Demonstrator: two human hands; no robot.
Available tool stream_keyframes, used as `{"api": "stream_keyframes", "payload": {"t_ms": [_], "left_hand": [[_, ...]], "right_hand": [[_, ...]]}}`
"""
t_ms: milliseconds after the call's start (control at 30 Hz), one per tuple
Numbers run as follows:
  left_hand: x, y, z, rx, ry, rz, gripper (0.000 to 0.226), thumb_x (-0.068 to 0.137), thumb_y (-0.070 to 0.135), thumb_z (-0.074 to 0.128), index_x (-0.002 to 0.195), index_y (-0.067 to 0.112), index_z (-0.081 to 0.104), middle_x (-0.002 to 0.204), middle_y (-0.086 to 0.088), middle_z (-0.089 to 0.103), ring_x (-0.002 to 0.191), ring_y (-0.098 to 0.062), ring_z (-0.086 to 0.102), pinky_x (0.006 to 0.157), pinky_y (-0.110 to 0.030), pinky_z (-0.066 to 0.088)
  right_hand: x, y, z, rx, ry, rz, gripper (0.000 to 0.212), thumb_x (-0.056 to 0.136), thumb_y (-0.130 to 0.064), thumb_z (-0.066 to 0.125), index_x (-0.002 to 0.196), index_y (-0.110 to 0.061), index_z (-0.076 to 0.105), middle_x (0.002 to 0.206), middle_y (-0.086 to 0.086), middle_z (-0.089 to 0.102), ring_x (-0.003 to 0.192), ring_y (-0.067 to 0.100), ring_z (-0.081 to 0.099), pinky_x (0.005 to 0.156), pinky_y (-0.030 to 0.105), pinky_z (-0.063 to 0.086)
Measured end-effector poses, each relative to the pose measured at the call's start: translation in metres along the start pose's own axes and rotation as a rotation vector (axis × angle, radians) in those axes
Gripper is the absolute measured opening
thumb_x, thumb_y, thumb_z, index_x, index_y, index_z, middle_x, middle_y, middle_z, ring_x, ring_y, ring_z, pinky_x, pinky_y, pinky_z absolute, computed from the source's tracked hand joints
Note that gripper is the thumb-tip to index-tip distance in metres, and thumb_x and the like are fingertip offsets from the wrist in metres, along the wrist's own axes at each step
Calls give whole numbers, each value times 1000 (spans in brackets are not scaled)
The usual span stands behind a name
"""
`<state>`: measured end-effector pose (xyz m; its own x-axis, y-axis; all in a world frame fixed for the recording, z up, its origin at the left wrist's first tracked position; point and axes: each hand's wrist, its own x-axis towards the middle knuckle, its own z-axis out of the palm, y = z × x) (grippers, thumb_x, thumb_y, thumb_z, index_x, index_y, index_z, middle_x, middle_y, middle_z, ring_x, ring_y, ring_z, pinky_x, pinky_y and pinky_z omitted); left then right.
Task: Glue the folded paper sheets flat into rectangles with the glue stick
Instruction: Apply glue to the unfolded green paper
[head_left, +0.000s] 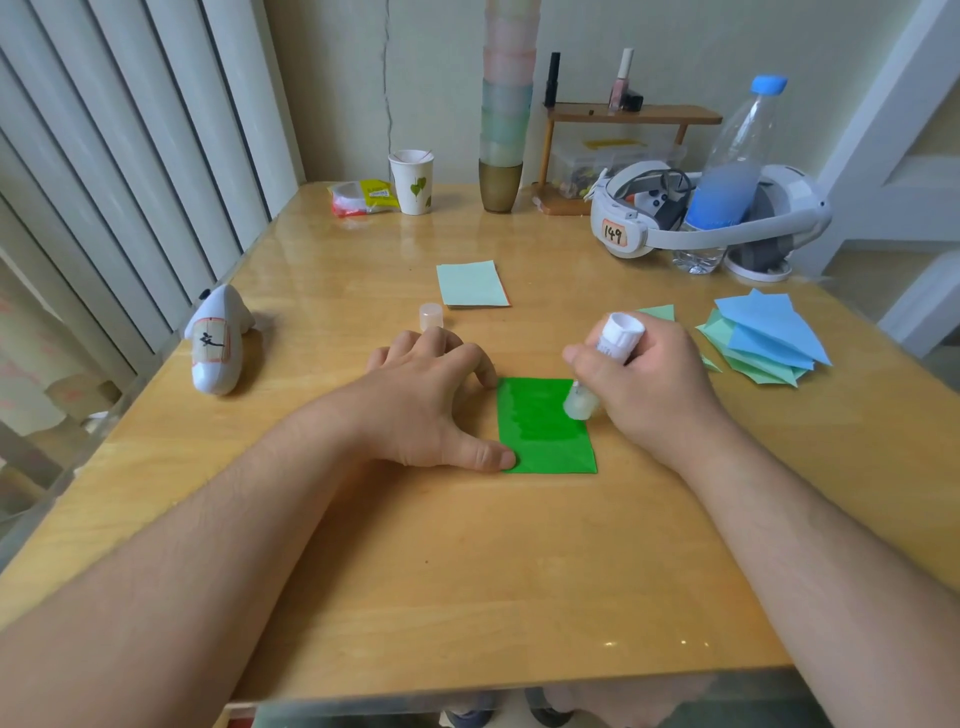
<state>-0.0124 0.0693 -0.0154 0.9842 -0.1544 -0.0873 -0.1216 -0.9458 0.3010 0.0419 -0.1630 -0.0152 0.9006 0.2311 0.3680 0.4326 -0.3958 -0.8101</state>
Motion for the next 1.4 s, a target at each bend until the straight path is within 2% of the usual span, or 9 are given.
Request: {"api": "stream_keyframes", "payload": {"t_ms": [67, 200, 433, 567, 700, 833, 1000, 1300, 1400], "left_hand": [[0, 1, 0, 6, 6, 0, 85, 48, 94, 57, 121, 53, 42, 130, 14, 30, 121, -15, 26, 105, -38, 25], [0, 1, 1, 15, 12, -4, 82, 52, 91, 61, 122, 52, 42, 131, 13, 31, 121, -16, 26, 105, -38, 25], [1, 1, 1, 26, 8, -15, 90, 44, 96, 51, 122, 53, 39, 132, 15, 31, 120, -14, 26, 107, -39, 26], [1, 1, 2, 26, 12, -15, 89, 44, 96, 50, 121, 53, 39, 130, 15, 31, 120, -15, 25, 105, -38, 26], [0, 1, 2, 20, 11, -16, 87, 44, 95, 51, 120, 54, 39, 129, 15, 31, 120, -15, 26, 105, -38, 26], [0, 1, 2, 20, 7, -21, 91, 43, 96, 50, 122, 54, 39, 134, 15, 31, 124, -15, 25, 110, -41, 26], [-1, 3, 1, 7, -1, -26, 85, 43, 95, 51, 117, 55, 40, 133, 15, 32, 125, -16, 26, 111, -41, 27], [-1, 2, 1, 6, 8, -19, 87, 44, 96, 51, 119, 54, 42, 132, 14, 33, 123, -16, 26, 109, -41, 26], [-1, 1, 0, -2, 0, -11, 84, 48, 94, 56, 120, 54, 42, 133, 14, 32, 123, -15, 26, 110, -41, 26]], "right_hand": [[-2, -3, 8, 28, -51, -12, 26, 79, -37, 75, 67, -18, 62, 62, -3, 63, 62, 10, 54, 61, 30, 46], [-8, -6, 21, -9, -197, -45, 25, 87, -30, 82, 70, -19, 66, 58, -11, 57, 56, 4, 48, 55, 20, 40], [-4, -8, 28, -111, -186, -21, 31, 86, -44, 79, 77, -17, 67, 68, 1, 66, 59, 9, 49, 59, 31, 44], [-5, -12, 29, -144, -244, -39, 28, 85, -41, 80, 74, -19, 67, 56, -9, 57, 54, 6, 44, 54, 23, 37], [-5, -14, 30, -158, -242, -38, 30, 84, -41, 79, 73, -17, 65, 64, 1, 63, 56, 6, 44, 58, 29, 41], [-4, -13, 29, -187, -184, -60, 30, 84, -41, 79, 73, -17, 64, 65, 1, 63, 57, 8, 45, 59, 30, 41], [-8, -15, 29, -170, -260, -65, 32, 84, -40, 78, 74, -13, 64, 67, 6, 62, 57, 8, 43, 60, 35, 45], [-8, -11, 11, -111, -340, -68, 23, 76, -35, 73, 70, -16, 62, 59, -6, 60, 58, 8, 47, 58, 31, 42], [-7, -4, -3, -101, -351, -54, 18, 73, -34, 72, 69, -19, 64, 64, -1, 62, 61, 8, 51, 62, 31, 45]]}}
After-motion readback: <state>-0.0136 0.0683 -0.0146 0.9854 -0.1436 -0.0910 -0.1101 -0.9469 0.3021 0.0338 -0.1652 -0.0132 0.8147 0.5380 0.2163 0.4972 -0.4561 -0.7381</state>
